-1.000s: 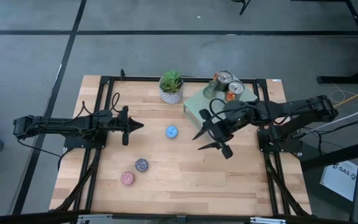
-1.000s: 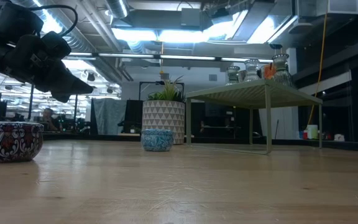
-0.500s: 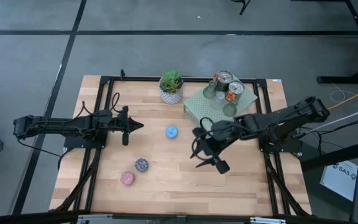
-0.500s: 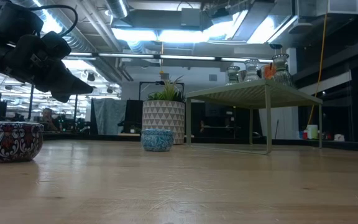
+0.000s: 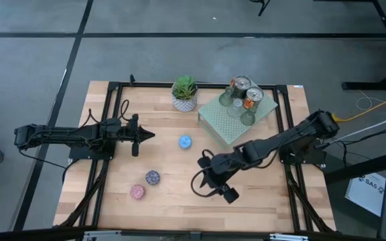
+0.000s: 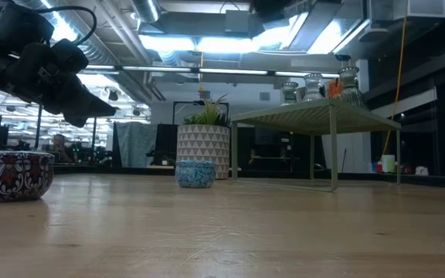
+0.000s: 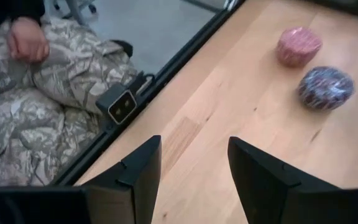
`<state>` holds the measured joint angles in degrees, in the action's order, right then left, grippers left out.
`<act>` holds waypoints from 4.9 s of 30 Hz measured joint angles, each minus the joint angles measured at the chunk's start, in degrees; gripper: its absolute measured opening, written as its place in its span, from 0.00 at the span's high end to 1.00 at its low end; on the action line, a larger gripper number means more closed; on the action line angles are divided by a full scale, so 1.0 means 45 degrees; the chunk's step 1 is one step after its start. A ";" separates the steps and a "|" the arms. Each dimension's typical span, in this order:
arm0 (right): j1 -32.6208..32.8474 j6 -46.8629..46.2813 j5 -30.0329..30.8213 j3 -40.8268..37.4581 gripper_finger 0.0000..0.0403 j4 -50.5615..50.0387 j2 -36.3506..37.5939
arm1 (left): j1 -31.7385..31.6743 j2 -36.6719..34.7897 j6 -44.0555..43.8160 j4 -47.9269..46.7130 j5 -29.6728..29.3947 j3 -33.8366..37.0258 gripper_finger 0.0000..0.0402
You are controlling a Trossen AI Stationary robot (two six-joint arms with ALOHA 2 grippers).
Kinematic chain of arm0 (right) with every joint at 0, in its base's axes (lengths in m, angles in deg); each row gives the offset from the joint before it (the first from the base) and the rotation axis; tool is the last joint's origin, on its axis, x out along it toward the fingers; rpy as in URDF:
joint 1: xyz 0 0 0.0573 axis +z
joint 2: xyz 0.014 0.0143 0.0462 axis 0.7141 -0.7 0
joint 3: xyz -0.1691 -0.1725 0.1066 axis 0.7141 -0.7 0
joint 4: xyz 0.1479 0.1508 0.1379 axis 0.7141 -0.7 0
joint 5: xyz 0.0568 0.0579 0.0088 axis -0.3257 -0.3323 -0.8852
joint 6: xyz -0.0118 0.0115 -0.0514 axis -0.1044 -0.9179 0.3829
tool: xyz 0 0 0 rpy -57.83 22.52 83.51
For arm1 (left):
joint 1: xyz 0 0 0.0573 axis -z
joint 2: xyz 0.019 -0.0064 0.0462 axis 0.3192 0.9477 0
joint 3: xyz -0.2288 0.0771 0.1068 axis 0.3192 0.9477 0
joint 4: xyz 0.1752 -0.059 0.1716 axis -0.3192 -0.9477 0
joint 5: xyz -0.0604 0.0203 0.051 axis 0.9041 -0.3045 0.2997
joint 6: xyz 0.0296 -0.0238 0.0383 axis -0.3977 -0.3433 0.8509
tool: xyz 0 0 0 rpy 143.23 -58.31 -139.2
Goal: Pick & Place candle stick holders
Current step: Put the blue scented candle on the shelf
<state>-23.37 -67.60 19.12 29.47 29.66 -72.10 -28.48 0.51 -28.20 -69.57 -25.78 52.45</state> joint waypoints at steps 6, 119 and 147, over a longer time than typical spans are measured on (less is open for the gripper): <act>0.0110 -0.0515 0.0452 0.0000 0.53 0.0973 -0.0677 | 0.0004 -0.0004 0.0001 0.0000 0.0001 -0.0004 0.99; 0.1325 -0.3990 0.8541 0.0005 0.12 0.0626 -0.1618 | 0.0000 0.0000 0.0001 0.0000 0.0002 -0.0002 0.98; 0.3653 -1.1457 0.9605 0.0005 0.12 -0.1594 -0.1618 | 0.0005 0.0000 -0.0003 0.0000 0.0000 -0.0004 0.99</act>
<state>-6.93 -119.16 62.35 29.49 22.49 -79.38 -28.46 0.51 -28.22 -69.57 -25.78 52.44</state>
